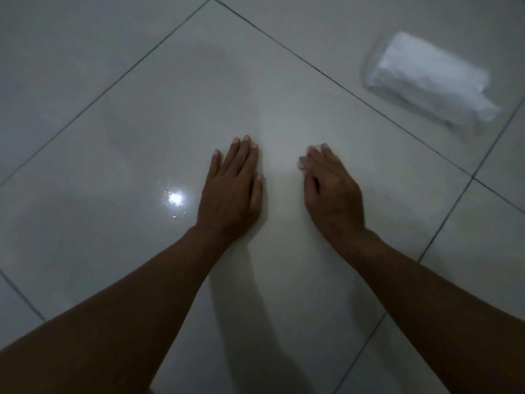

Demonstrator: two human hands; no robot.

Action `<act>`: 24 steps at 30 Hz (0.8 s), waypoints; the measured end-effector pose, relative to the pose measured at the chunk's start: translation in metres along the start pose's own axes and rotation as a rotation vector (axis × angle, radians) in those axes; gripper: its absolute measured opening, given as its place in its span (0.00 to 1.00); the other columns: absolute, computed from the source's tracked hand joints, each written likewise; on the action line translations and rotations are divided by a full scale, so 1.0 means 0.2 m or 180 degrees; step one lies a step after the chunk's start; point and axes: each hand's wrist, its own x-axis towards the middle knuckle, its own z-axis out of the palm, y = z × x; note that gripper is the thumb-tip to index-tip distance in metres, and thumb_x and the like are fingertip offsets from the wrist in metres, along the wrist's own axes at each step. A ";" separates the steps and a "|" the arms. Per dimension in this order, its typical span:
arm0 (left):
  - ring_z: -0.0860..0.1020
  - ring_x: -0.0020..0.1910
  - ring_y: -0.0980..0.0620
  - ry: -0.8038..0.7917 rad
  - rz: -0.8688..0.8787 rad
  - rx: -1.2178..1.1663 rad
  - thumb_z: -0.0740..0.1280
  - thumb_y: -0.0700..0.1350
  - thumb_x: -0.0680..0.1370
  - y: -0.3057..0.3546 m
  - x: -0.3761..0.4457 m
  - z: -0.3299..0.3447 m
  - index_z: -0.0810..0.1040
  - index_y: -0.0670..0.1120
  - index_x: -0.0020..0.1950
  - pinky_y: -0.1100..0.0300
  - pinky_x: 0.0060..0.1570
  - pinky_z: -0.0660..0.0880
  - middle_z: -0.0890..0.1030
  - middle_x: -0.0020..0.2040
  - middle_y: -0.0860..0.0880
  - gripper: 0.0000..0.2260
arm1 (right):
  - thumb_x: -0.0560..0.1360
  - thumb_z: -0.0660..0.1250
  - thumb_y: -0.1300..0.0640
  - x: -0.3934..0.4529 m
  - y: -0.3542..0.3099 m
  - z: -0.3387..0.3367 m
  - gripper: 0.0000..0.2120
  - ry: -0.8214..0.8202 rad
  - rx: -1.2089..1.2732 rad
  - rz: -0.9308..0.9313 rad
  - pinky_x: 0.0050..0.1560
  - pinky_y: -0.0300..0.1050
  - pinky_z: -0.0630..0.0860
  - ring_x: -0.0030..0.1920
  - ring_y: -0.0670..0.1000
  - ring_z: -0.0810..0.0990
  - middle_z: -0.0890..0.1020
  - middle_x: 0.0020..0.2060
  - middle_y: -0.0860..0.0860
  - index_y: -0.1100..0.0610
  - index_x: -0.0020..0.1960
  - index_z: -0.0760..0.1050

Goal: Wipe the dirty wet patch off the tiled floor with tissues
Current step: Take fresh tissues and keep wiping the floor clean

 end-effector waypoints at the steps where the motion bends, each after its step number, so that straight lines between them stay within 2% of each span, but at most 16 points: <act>1: 0.54 0.79 0.47 -0.0009 0.0014 -0.0006 0.52 0.49 0.83 0.02 0.01 0.01 0.59 0.41 0.78 0.45 0.77 0.49 0.58 0.79 0.43 0.25 | 0.78 0.64 0.63 0.01 0.01 -0.01 0.14 0.0019 -0.0004 0.0077 0.67 0.51 0.72 0.68 0.54 0.74 0.80 0.62 0.56 0.62 0.61 0.80; 2: 0.53 0.79 0.48 -0.0014 0.0041 -0.0011 0.52 0.49 0.83 0.04 0.01 0.01 0.59 0.41 0.79 0.45 0.77 0.48 0.58 0.79 0.43 0.25 | 0.78 0.63 0.62 0.00 0.02 -0.02 0.14 -0.0021 -0.0004 0.0025 0.67 0.49 0.72 0.68 0.53 0.74 0.80 0.62 0.55 0.61 0.61 0.80; 6: 0.54 0.79 0.47 0.0015 0.0226 -0.0014 0.51 0.50 0.82 0.11 0.03 0.03 0.60 0.40 0.78 0.46 0.77 0.47 0.59 0.79 0.43 0.26 | 0.78 0.63 0.61 -0.13 0.06 -0.09 0.13 -0.0197 0.0168 -0.0872 0.66 0.48 0.73 0.67 0.52 0.75 0.81 0.61 0.55 0.62 0.58 0.81; 7: 0.54 0.79 0.47 -0.0009 0.0259 -0.0027 0.51 0.50 0.82 0.12 0.04 0.03 0.60 0.40 0.78 0.46 0.77 0.48 0.59 0.79 0.43 0.26 | 0.78 0.63 0.62 -0.14 0.09 -0.10 0.12 -0.0143 0.0161 -0.0905 0.66 0.49 0.73 0.67 0.53 0.75 0.81 0.61 0.55 0.62 0.58 0.81; 10: 0.53 0.79 0.47 -0.0104 0.0239 0.0001 0.51 0.50 0.82 0.15 0.07 0.06 0.59 0.40 0.78 0.45 0.77 0.48 0.58 0.79 0.43 0.26 | 0.79 0.61 0.60 -0.07 0.14 -0.09 0.15 -0.0020 -0.0088 -0.0267 0.68 0.46 0.71 0.68 0.51 0.73 0.79 0.63 0.54 0.61 0.62 0.79; 13: 0.51 0.80 0.48 -0.0206 0.0207 0.0085 0.50 0.51 0.83 0.15 0.07 0.08 0.57 0.41 0.79 0.44 0.77 0.48 0.56 0.80 0.43 0.26 | 0.80 0.59 0.59 0.09 0.13 -0.02 0.16 0.0003 -0.0103 0.0398 0.70 0.40 0.62 0.71 0.53 0.70 0.78 0.65 0.55 0.61 0.64 0.78; 15: 0.50 0.80 0.48 -0.0213 0.0214 0.0113 0.50 0.51 0.83 0.15 0.07 0.09 0.57 0.41 0.79 0.44 0.77 0.47 0.55 0.80 0.44 0.26 | 0.79 0.59 0.60 0.14 0.10 0.02 0.16 -0.0002 -0.0090 0.0478 0.69 0.38 0.61 0.71 0.54 0.70 0.78 0.65 0.56 0.61 0.63 0.78; 20: 0.49 0.80 0.48 -0.0274 0.0218 0.0156 0.50 0.52 0.83 0.16 0.08 0.08 0.57 0.42 0.79 0.44 0.77 0.47 0.55 0.80 0.43 0.26 | 0.78 0.63 0.61 -0.02 0.05 -0.05 0.14 -0.0277 -0.0021 -0.0213 0.71 0.47 0.67 0.68 0.54 0.73 0.79 0.63 0.56 0.61 0.61 0.79; 22: 0.50 0.80 0.48 -0.0306 0.0273 0.0099 0.50 0.51 0.83 0.18 0.10 0.07 0.58 0.41 0.79 0.43 0.77 0.47 0.56 0.80 0.43 0.26 | 0.77 0.63 0.63 -0.08 0.12 -0.10 0.14 0.0001 -0.0082 0.0063 0.70 0.49 0.68 0.68 0.54 0.74 0.80 0.62 0.55 0.60 0.59 0.81; 24: 0.51 0.80 0.47 -0.0313 0.0384 0.0046 0.50 0.51 0.82 0.20 0.14 0.06 0.58 0.41 0.79 0.43 0.77 0.47 0.56 0.80 0.43 0.26 | 0.77 0.62 0.63 -0.09 0.17 -0.13 0.14 0.0308 -0.0163 0.0716 0.71 0.49 0.67 0.69 0.53 0.73 0.79 0.63 0.55 0.59 0.60 0.80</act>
